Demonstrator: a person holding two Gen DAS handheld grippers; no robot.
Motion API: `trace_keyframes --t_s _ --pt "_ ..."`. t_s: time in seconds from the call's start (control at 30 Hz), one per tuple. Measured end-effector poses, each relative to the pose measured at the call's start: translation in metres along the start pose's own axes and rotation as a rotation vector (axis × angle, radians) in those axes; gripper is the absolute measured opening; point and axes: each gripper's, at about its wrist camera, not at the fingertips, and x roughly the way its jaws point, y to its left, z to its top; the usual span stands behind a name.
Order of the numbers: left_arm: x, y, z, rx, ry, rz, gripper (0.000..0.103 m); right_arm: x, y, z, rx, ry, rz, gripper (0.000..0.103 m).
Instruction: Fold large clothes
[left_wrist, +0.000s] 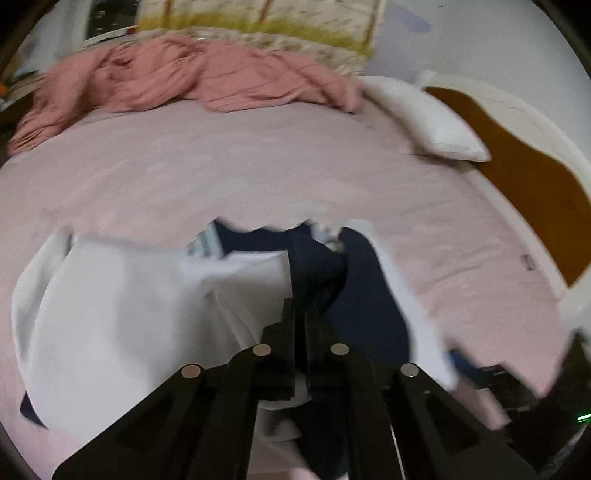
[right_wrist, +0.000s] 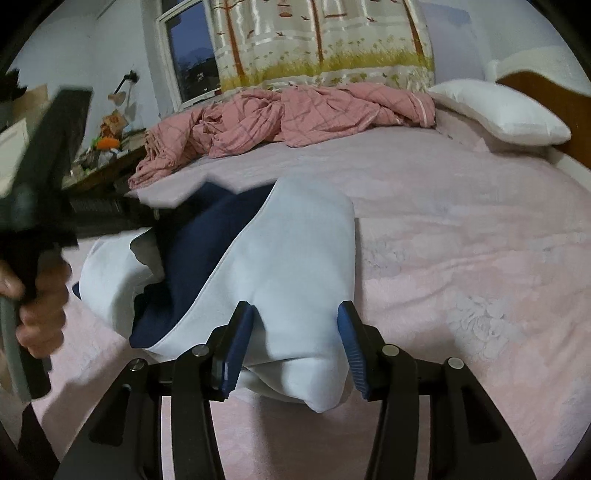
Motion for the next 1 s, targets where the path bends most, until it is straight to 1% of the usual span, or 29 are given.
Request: trace_keyframes --t_s 0.1,0.13,0.17,0.2,0.23,0.3,0.37,0.4,0.43,0.47,0.53,0.57,0.6,0.63,0.67,0.7,0.77,0.8,0.83,0.87,0.9,0.93,0.97,1.0 --pt "0.013 0.01 -0.018 -0.006 0.014 0.049 0.005 0.0 0.008 0.0 -0.036 -0.001 -0.014 0.053" --pt "0.015 0.007 -0.021 0.009 0.001 0.077 0.006 0.0 0.01 -0.001 -0.045 0.0 -0.019 0.053" --pt "0.016 0.002 -0.024 0.032 -0.013 0.12 0.009 0.0 0.011 -0.001 -0.051 0.001 -0.026 0.053" --pt "0.019 -0.004 -0.027 0.054 -0.022 0.156 0.011 0.0 0.011 -0.001 -0.053 0.003 -0.031 0.053" --pt "0.021 -0.007 -0.028 0.057 -0.012 0.173 0.014 0.001 0.011 -0.001 -0.049 0.004 -0.032 0.053" --pt "0.026 0.004 -0.024 -0.008 0.035 0.163 0.023 0.001 0.009 0.0 -0.037 0.008 -0.027 0.053" --pt "0.023 0.016 -0.018 -0.086 0.052 0.13 0.044 0.001 0.008 0.0 -0.031 0.008 -0.026 0.053" --pt "0.018 0.022 -0.016 -0.122 0.048 0.104 0.052 0.001 0.007 -0.001 -0.029 0.009 -0.027 0.053" --pt "0.015 0.027 -0.015 -0.144 0.044 0.102 0.068 0.001 0.006 -0.001 -0.026 0.011 -0.025 0.053" --pt "0.014 0.029 -0.013 -0.151 0.045 0.109 0.073 0.002 0.005 0.0 -0.022 0.013 -0.022 0.053" --pt "0.018 0.032 -0.016 -0.145 0.077 0.112 0.073 0.001 0.003 0.001 0.001 0.021 -0.001 0.052" --pt "0.024 0.033 -0.016 -0.15 0.107 0.105 0.068 0.0 0.002 0.001 0.011 0.022 0.012 0.051" --pt "0.028 0.033 -0.016 -0.156 0.117 0.086 0.062 -0.002 0.001 0.002 0.021 0.023 0.029 0.051" --pt "0.03 0.032 -0.015 -0.155 0.115 0.045 0.041 -0.002 0.002 0.002 0.022 0.025 0.035 0.051" --pt "0.034 0.031 -0.014 -0.16 0.123 -0.017 0.023 -0.002 0.004 0.002 0.014 0.027 0.036 0.051" --pt "0.038 0.03 -0.012 -0.172 0.128 -0.041 0.022 -0.002 0.006 0.001 0.003 0.027 0.036 0.051" --pt "0.043 0.026 -0.007 -0.174 0.109 -0.015 0.019 -0.001 0.013 -0.001 -0.012 0.028 0.05 0.051" --pt "0.048 0.025 -0.003 -0.171 0.094 -0.009 0.019 -0.001 0.017 -0.001 -0.014 0.032 0.071 0.047" --pt "0.054 0.024 0.0 -0.169 0.095 -0.007 0.019 0.003 0.023 -0.002 -0.014 0.053 0.108 0.045" --pt "0.061 0.025 0.005 -0.174 0.103 -0.014 0.019 0.006 0.029 -0.003 -0.018 0.069 0.109 0.041" --pt "0.067 0.028 0.01 -0.184 0.115 -0.03 0.019 0.01 0.035 -0.004 -0.028 0.078 0.074 0.041" --pt "0.07 0.033 0.014 -0.2 0.128 -0.058 0.019 0.015 0.044 -0.006 -0.051 0.076 0.018 0.041" --pt "0.074 0.039 0.018 -0.224 0.147 -0.089 0.019 0.016 0.049 -0.007 -0.068 0.067 -0.009 0.041" --pt "0.075 0.047 0.019 -0.253 0.164 -0.118 0.019 0.015 0.052 -0.006 -0.072 0.058 -0.018 0.041"
